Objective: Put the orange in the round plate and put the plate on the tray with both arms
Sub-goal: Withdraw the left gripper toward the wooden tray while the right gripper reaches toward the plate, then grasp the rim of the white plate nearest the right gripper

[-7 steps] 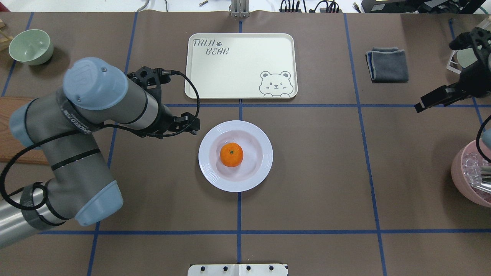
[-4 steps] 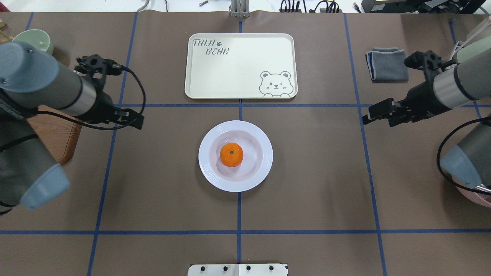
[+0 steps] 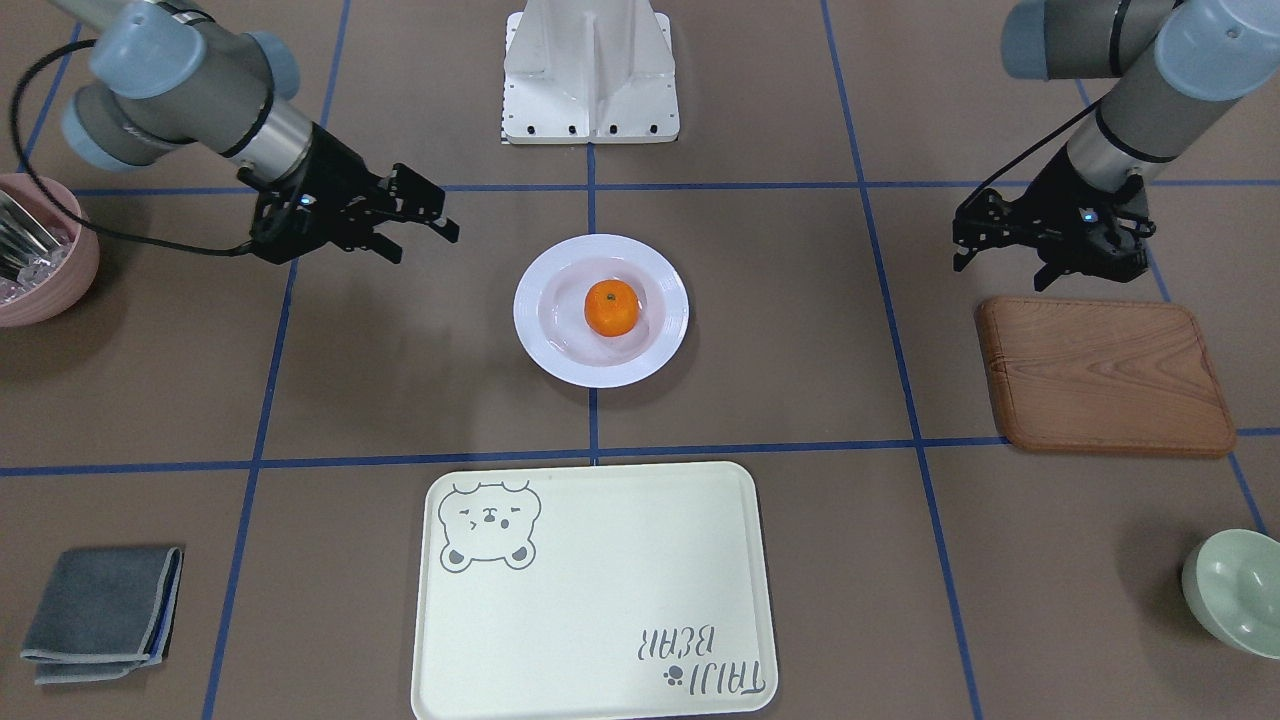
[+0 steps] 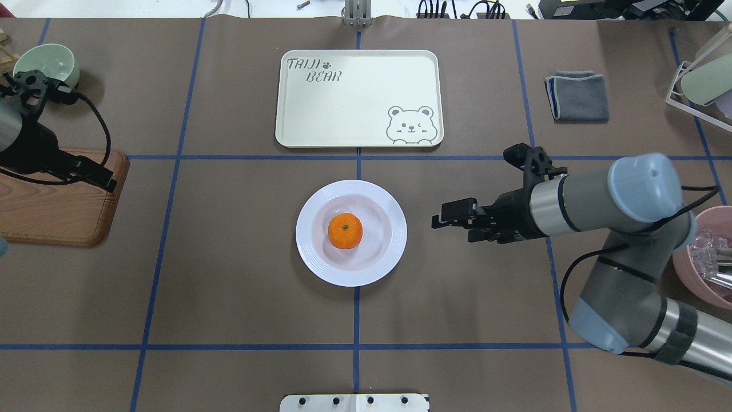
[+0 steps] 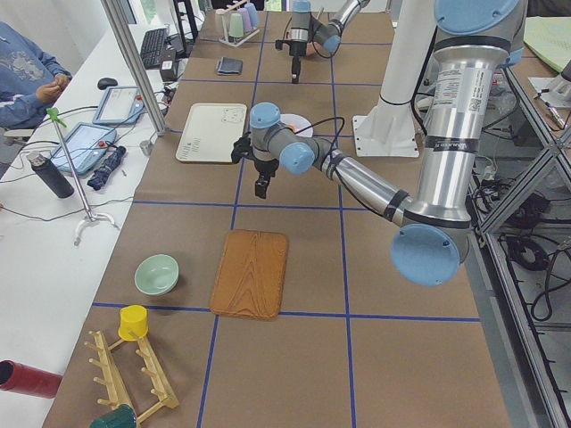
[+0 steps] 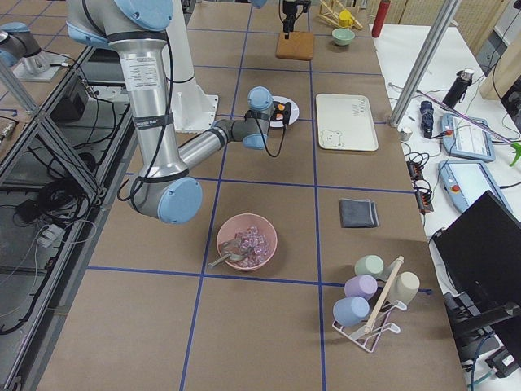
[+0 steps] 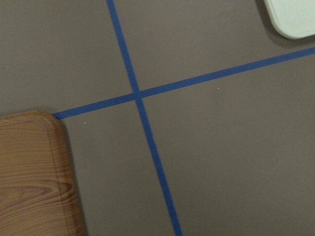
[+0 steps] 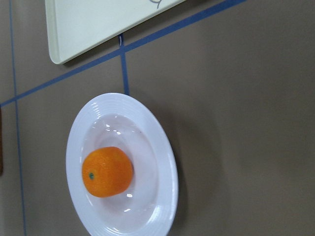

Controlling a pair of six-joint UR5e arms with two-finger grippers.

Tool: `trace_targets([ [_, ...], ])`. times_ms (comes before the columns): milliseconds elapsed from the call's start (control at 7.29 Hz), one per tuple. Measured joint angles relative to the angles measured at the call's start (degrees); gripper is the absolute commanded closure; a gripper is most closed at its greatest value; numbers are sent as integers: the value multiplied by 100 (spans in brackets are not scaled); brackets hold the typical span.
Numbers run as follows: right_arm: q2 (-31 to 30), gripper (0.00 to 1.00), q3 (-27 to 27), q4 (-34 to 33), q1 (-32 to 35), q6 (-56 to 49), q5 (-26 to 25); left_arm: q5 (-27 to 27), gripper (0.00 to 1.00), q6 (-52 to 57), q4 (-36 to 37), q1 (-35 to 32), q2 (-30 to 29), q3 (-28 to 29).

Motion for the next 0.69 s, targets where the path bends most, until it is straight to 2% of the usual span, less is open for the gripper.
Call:
trace_targets([
  [137, 90, 1, -395, 870, -271, 453, -514, -22, 2, 19, -1, -35, 49, 2],
  [412, 158, 1, -1082, 2329, -558, 1082, -1219, -27, 2, -16, 3, -49, 70, -1],
  [686, 270, 2, -1523, 3114, -788, 1388, -1617, -25, 2, -23, -2, -52, 79, -6],
])
